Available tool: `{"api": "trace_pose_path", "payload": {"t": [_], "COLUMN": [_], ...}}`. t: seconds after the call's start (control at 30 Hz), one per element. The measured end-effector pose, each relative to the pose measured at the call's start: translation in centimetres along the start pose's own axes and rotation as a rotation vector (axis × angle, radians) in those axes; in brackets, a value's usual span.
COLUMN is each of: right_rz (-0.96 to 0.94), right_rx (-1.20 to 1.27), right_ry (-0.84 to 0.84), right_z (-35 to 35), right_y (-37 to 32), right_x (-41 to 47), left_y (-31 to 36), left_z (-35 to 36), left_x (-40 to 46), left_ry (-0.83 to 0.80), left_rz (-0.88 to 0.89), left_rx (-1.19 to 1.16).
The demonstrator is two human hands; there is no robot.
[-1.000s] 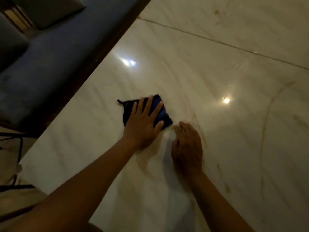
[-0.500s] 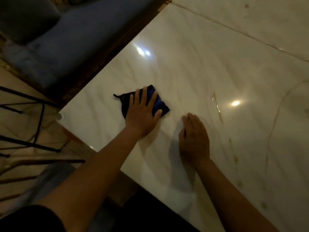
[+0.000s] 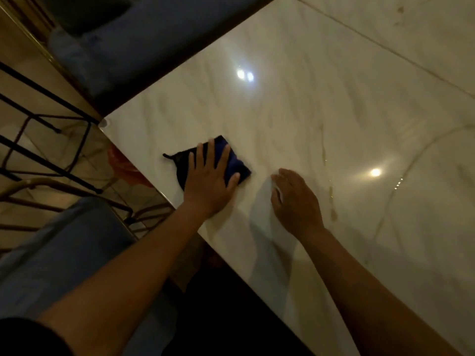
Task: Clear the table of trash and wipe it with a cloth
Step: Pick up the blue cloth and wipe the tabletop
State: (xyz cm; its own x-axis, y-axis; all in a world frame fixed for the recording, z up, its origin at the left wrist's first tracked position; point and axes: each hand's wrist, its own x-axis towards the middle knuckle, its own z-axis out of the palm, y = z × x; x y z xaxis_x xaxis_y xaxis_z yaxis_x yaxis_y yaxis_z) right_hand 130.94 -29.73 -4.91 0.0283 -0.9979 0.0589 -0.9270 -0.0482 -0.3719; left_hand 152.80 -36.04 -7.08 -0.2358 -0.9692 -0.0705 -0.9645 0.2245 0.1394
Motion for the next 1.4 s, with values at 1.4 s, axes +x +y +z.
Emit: {"api": "trace_pose_path", "payload": {"t": [1.4], "right_rz": [0.334], "right_rx": [-0.022], "right_ry": [0.218], "right_z": [-7.9], "right_y": [22.2], "right_x": [13.3], "left_y": [19.2], "left_z": [0.4], "left_x": [19.4], "left_ry": [-0.088], "left_rz": [0.625], "left_rx": [0.109]}}
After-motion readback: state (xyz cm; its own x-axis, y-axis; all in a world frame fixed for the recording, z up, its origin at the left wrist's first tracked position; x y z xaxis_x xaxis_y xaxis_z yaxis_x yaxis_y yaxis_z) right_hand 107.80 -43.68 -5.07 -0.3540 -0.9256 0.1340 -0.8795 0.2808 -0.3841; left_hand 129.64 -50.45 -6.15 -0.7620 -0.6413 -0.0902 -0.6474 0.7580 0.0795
